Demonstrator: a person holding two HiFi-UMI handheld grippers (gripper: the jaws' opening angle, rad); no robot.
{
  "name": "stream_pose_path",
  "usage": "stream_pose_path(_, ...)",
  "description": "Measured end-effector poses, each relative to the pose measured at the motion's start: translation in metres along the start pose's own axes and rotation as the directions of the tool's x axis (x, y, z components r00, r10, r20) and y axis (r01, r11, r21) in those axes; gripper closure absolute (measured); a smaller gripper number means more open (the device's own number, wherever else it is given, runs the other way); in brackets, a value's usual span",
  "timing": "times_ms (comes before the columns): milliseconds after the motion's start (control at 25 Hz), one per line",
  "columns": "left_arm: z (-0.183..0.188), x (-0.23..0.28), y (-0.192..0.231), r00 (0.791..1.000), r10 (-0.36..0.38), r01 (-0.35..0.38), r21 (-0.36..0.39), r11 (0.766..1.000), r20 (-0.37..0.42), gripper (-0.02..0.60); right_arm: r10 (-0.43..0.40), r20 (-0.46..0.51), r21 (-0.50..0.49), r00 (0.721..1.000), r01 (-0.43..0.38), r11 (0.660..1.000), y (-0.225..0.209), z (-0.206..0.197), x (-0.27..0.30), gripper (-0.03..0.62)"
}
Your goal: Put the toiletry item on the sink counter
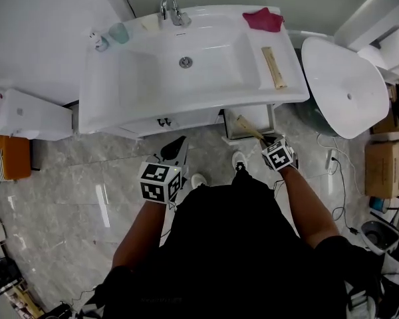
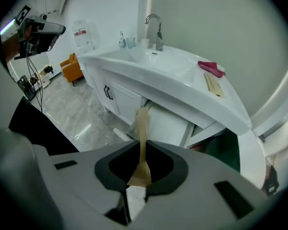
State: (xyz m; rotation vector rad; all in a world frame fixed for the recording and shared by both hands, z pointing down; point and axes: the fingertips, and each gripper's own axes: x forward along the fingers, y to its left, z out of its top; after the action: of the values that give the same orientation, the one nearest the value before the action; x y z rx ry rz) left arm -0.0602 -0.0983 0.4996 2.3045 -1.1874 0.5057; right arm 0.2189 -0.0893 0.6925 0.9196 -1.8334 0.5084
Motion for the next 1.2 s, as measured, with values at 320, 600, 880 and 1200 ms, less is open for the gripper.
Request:
stream_pose_path(320, -0.005, 0.020, 0.005, 0.994, 0.098, -0.101, -0.055, 0.993, -0.047, 0.576, 0.037, -0.095, -0.155, 0.995, -0.051, 0.987, -0.030, -0.005, 0.046, 0.560)
stream_pose_path(600, -0.024, 0.047, -0.005, 0.981, 0.147, -0.159, -0.095, 0.983, -0.126, 0.575, 0.074, -0.089, -0.254, 0.993, -0.095, 0.963, -0.048, -0.002, 0.100, 0.562)
stream_pose_path(880, -0.034, 0.056, -0.009, 0.960, 0.214, -0.235, -0.105, 0.966, -0.182, 0.576, 0.064, -0.062, -0.354, 0.996, -0.081, 0.932, -0.071, 0.000, 0.155, 0.560)
stream_pose_path(1200, -0.042, 0.054, -0.015, 0.937, 0.275, -0.308, -0.140, 0.941, -0.215, 0.575, 0.028, -0.083, -0.459, 0.996, -0.063, 0.886, -0.093, -0.008, 0.199, 0.560)
